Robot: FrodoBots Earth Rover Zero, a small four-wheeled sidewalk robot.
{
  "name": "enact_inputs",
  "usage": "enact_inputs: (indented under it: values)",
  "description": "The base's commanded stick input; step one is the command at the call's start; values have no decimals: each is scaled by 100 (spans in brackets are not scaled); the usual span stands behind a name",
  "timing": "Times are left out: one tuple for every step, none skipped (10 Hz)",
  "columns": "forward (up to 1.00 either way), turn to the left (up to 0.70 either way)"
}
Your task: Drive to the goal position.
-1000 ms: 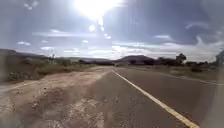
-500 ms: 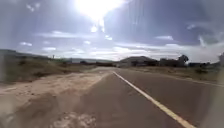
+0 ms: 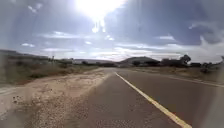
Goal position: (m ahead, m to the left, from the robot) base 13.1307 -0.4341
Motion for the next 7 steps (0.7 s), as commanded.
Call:
enact_inputs:
  values:
    - [100, 0]
    - [100, 0]
    - [100, 0]
    - [100, 0]
    - [100, 0]
    - [100, 0]
    - [100, 0]
